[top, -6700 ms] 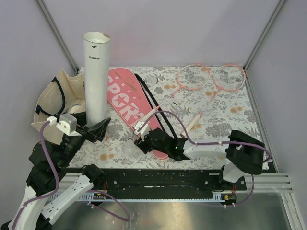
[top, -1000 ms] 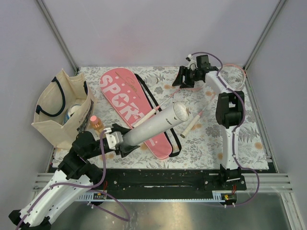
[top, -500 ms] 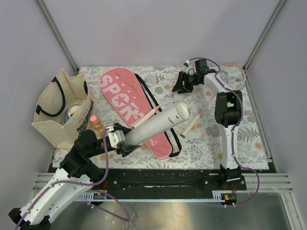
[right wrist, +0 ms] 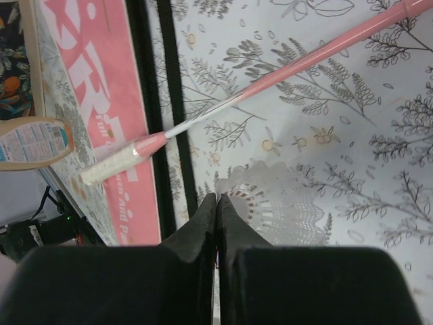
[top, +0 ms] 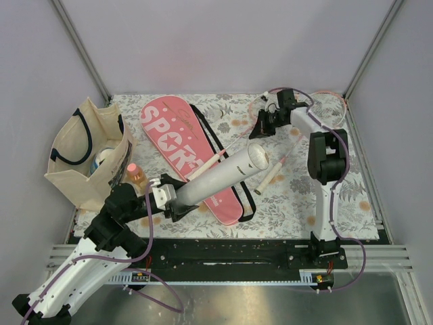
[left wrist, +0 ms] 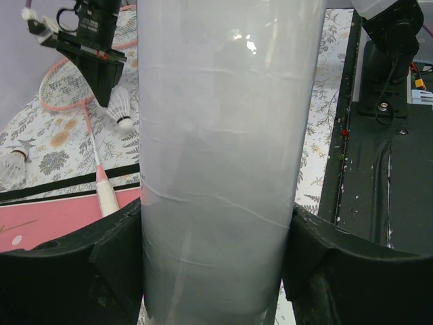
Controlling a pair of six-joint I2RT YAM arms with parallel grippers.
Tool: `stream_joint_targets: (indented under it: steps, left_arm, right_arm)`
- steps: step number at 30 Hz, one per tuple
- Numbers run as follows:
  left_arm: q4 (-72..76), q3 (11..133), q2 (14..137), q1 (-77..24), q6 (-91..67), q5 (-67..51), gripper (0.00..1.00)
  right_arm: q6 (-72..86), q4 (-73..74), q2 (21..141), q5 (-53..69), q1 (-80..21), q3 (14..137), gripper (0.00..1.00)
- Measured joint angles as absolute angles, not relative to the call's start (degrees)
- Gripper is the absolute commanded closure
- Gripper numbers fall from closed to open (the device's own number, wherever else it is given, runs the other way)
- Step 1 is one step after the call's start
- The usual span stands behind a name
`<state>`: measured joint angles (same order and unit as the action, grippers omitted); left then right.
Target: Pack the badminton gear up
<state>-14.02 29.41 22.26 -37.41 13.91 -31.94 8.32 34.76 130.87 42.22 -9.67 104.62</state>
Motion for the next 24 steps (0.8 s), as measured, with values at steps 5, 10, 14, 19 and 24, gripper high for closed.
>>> stream_joint_targets:
  steps: [5,10,14,19,24]
  left_arm:
    - [-14.02,29.41,22.24,-37.41,13.89,-31.92,0.5]
    - [-14.02,29.39,22.35,-37.41,13.65,-31.27,0.51]
    - [-14.11,29.39,23.55,-37.41,13.39,-29.65,0.51]
    - [-14.48,29.39,26.48,-37.41,12.97,-27.73,0.52]
    - [-14.57,29.43,28.29,-37.41,12.8,-26.48,0.53]
  right_arm:
    - [8.36,34.76,120.66,41.12,-9.67,100.88,1.0]
    - [8.95,34.52,106.17,39.88,-9.67,96.95,1.0]
    - [10.17,34.06,93.82,37.87,-9.67,94.48,1.0]
    - [13.47,31.27,76.42,35.16,-9.67,88.77,1.0]
    - [17.17,28.64,62.81,34.96,-9.67,83.85,1.0]
